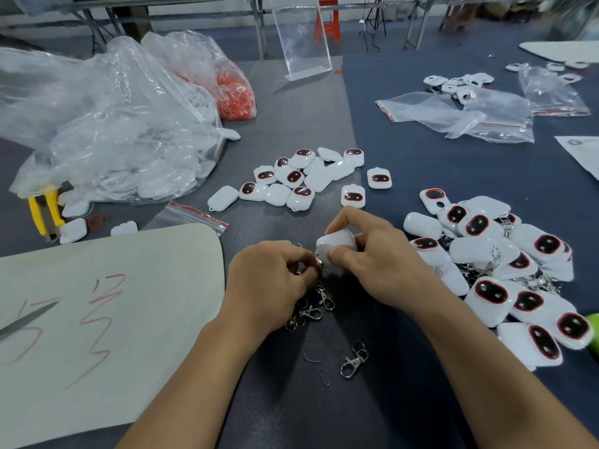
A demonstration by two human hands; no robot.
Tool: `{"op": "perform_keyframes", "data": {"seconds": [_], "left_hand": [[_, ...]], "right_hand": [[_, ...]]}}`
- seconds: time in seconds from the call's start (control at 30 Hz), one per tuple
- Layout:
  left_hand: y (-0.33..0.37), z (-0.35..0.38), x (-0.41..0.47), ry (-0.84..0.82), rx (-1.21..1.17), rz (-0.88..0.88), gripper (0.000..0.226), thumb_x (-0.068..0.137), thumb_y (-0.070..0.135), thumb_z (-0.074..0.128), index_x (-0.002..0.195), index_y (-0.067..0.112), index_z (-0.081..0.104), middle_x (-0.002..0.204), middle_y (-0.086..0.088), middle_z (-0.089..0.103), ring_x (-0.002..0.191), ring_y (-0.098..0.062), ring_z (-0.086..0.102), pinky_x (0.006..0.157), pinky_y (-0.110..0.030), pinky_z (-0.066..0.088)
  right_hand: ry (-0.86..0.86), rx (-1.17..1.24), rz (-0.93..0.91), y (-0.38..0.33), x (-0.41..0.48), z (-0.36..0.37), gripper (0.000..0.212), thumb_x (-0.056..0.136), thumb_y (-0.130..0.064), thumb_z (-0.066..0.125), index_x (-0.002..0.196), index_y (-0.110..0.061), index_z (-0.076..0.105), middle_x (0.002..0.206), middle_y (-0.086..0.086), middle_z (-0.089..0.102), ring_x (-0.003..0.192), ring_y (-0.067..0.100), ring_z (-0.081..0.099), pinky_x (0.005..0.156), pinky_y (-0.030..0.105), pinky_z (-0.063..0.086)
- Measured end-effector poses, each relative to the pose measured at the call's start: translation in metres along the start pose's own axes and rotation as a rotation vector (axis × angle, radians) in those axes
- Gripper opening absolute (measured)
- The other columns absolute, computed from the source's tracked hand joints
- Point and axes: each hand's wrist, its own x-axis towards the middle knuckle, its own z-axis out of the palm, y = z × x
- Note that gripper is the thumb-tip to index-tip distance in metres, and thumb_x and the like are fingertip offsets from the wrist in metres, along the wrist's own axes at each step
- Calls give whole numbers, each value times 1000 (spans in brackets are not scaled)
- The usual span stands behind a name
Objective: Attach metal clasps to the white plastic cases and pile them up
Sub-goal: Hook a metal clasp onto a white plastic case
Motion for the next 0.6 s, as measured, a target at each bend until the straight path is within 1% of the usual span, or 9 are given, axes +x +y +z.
{"op": "perform_keyframes", "data": {"seconds": [0.07,0.17,0.23,0.37,0.47,0.6], "left_hand": [[0,0,0,7,-7,7,12,74,39,70,83,38,78,62,18,55,67,-4,52,63,-26,36],[0,-1,0,8,14,5,10,75,39,70,81,37,78,64,15,57,69,-7,54,64,-28,41],[0,-2,0,12,30,6,4,78,34,76,81,36,78,65,14,58,70,-9,56,65,-29,43],[-1,-1,0,5,15,-4,5,77,31,77,80,35,78,65,13,60,69,-9,56,66,-31,47],[0,-2,-1,7,21,-8,5,76,35,74,80,35,77,65,13,59,67,-9,56,65,-32,49],[2,-4,-1,16,22,-39,19,71,43,64,78,31,77,68,9,63,68,-14,59,66,-37,50]], "right_hand": [[-15,-28,-7,1,0,1,14,90,-31,71,94,-39,60,72,-5,71,60,7,58,58,27,45],[-35,-38,-15,1,0,1,15,90,-28,72,94,-39,62,73,-10,72,63,7,61,61,28,50],[-40,-45,-15,1,1,-1,16,90,-28,73,94,-39,63,72,-9,71,64,8,62,62,28,51],[-43,-97,-17,-3,-1,0,12,91,-30,72,95,-37,62,73,-3,71,67,10,62,62,30,52],[-43,-136,-20,-8,-2,1,9,91,-31,70,95,-34,62,75,-3,69,72,15,62,62,31,49],[-79,-176,-26,-12,-5,7,7,93,-35,66,91,-37,59,80,2,66,75,21,60,57,28,40]]}}
